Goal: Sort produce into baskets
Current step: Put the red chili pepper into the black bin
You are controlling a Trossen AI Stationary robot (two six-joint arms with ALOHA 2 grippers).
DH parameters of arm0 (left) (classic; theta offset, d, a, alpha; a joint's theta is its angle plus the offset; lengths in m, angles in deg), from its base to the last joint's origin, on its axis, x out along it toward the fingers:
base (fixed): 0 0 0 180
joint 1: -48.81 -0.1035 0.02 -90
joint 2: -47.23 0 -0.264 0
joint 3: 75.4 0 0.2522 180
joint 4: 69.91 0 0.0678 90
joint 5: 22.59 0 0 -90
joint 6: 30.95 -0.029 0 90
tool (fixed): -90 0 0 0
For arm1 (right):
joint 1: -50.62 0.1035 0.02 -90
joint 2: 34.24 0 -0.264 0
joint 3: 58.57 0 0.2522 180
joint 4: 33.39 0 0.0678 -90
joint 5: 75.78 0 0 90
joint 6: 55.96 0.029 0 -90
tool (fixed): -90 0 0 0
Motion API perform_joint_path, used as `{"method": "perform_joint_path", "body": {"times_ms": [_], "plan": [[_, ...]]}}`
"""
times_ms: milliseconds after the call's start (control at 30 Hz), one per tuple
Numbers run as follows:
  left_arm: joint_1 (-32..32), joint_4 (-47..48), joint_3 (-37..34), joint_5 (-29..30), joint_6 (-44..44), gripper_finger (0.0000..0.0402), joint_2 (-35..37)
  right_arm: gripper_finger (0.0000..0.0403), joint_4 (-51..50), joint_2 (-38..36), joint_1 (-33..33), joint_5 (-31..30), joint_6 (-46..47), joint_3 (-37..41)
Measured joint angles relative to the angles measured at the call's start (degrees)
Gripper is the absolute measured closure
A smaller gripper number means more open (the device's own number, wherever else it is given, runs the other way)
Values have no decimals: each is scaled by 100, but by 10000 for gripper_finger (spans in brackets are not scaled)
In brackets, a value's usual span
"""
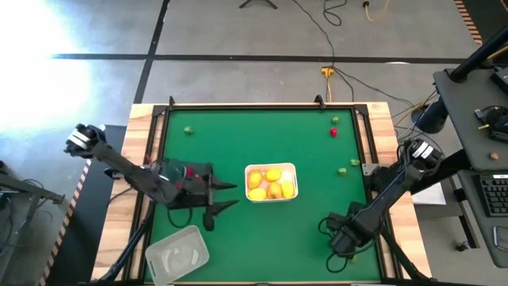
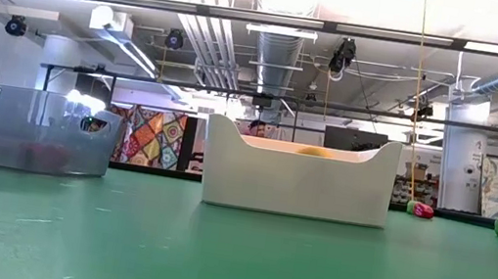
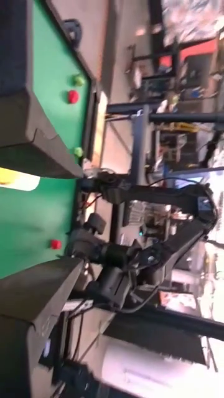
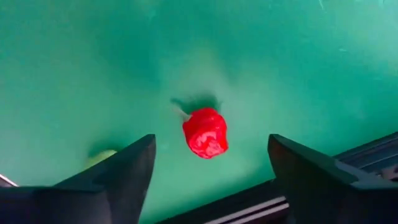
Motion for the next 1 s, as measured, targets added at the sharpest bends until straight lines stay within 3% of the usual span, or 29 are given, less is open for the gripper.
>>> {"method": "perform_joint_path", "body": {"times_ms": [133, 400, 800, 1000], "plan": [[-28, -863, 0, 14, -185, 215, -764, 79, -4, -51, -4, -18, -498, 0], [-63, -873, 322, 454, -451, 234, -1109, 103, 71, 14, 317, -32, -907, 62], [-61, -586, 356, 450, -490, 244, -1085, 171, 278, 862, 525, -260, -1672, 30], [-69, -406, 356, 450, -510, 245, -1080, 248, 316, 941, 521, -252, -1747, -43]]}}
